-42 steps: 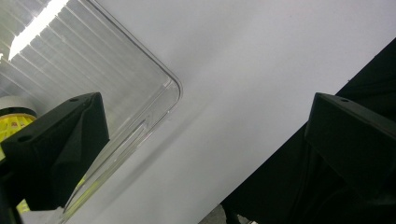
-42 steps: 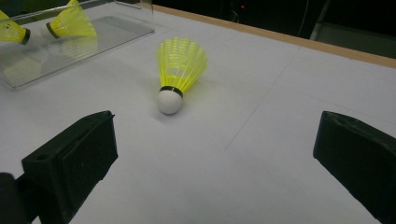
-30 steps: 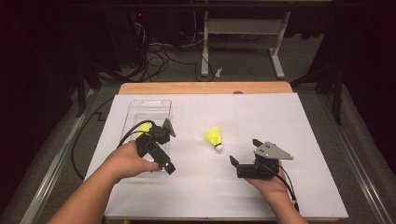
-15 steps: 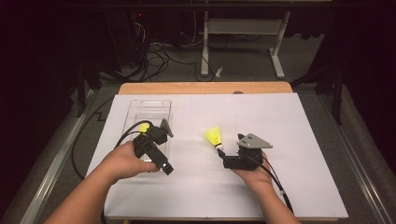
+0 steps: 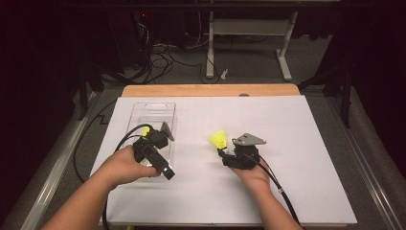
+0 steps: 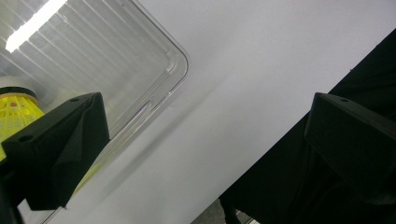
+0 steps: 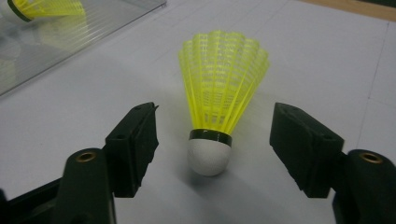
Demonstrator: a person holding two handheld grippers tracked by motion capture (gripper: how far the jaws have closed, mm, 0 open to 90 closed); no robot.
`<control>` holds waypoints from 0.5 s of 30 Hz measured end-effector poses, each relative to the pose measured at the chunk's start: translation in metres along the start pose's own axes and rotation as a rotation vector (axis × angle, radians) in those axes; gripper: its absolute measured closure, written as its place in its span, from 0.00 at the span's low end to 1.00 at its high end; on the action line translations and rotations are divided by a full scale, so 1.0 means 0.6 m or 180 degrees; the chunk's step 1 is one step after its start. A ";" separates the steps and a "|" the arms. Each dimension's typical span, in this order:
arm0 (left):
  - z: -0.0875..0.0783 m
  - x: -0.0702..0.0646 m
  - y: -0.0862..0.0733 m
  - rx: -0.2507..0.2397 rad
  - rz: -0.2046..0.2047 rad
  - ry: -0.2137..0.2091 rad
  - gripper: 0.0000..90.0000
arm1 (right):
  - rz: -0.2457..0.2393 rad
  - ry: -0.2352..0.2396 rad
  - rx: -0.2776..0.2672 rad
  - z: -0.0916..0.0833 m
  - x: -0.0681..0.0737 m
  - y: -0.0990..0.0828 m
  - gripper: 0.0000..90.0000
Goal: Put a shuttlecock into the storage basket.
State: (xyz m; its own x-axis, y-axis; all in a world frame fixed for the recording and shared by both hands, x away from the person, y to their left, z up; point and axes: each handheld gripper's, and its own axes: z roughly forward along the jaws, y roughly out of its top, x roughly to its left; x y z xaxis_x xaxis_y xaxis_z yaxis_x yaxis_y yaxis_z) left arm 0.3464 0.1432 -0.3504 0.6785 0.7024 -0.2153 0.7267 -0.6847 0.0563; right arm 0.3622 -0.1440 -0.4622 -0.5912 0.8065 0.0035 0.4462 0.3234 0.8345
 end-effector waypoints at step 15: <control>-0.001 0.004 -0.006 0.0002 -0.0013 -0.0004 0.01 | -0.0025 -0.0024 0.0285 0.020 0.004 -0.008 0.62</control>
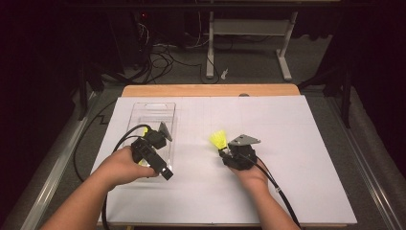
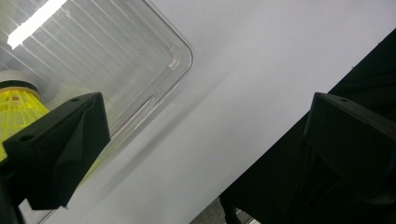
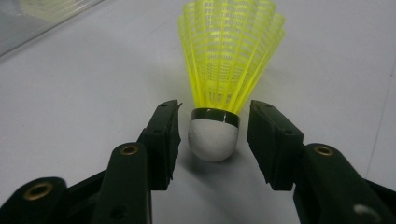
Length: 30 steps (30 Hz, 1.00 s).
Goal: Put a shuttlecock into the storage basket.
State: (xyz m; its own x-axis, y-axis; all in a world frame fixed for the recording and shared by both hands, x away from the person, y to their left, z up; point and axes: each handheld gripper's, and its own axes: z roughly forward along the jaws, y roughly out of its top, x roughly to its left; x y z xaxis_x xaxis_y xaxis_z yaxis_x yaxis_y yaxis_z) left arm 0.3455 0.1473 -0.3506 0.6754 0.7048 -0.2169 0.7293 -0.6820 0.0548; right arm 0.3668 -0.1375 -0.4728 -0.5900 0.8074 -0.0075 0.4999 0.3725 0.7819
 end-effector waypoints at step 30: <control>0.002 0.003 -0.008 -0.0004 -0.0013 -0.0008 0.02 | -0.0155 -0.0065 -0.0051 -0.038 0.006 0.008 0.73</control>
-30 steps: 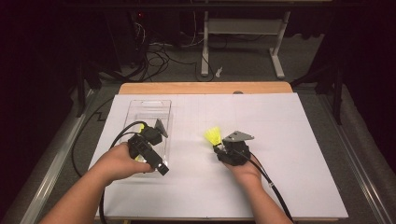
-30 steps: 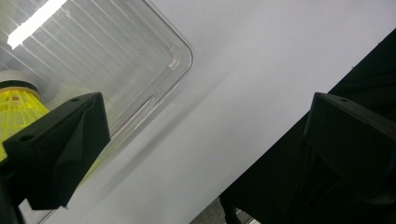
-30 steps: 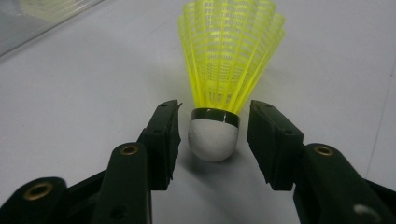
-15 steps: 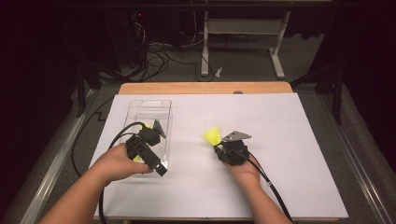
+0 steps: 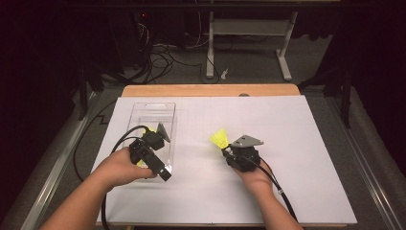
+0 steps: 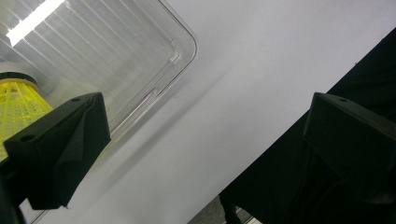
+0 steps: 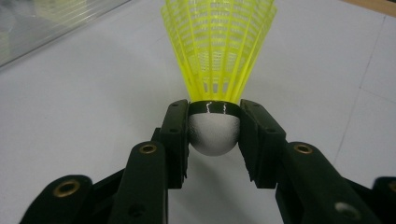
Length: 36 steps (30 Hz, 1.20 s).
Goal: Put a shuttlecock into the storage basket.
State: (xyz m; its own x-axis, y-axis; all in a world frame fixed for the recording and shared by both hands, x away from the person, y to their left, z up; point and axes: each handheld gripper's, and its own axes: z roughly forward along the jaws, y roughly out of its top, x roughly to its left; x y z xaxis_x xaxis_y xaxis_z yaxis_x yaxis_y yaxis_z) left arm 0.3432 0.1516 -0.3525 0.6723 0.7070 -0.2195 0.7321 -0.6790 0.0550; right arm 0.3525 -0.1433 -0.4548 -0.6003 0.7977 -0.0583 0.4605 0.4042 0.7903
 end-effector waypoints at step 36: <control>0.007 -0.009 0.006 0.0051 0.0029 0.0015 0.02 | 0.0088 -0.0100 -0.0019 -0.128 -0.061 -0.103 0.73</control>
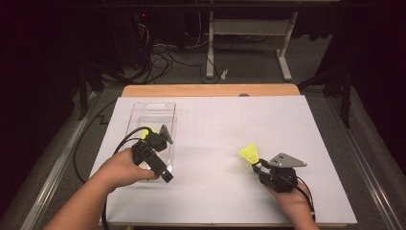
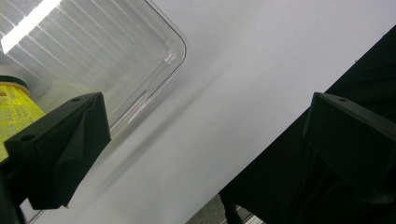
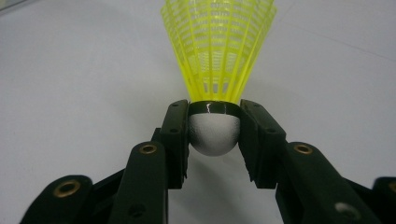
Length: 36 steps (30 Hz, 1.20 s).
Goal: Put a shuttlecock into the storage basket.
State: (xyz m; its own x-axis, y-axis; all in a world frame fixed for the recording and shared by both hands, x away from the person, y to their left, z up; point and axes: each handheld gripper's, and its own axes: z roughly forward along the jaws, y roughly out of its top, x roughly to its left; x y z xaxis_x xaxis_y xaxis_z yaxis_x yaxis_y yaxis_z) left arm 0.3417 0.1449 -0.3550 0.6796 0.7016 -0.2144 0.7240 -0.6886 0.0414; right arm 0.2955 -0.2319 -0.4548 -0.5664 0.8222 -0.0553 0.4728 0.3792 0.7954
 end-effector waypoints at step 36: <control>0.001 -0.012 0.006 -0.0008 0.0061 0.0007 0.02 | 0.0008 0.0126 -0.0011 -0.009 0.003 -0.020 0.73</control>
State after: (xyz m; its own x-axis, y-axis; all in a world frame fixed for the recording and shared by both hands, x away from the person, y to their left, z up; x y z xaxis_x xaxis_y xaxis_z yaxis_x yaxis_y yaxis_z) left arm 0.3393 0.1371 -0.3540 0.6935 0.6888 -0.2113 0.7112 -0.7014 0.0479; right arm 0.2852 -0.2371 -0.4612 -0.5914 0.8058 -0.0294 0.4720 0.3755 0.7976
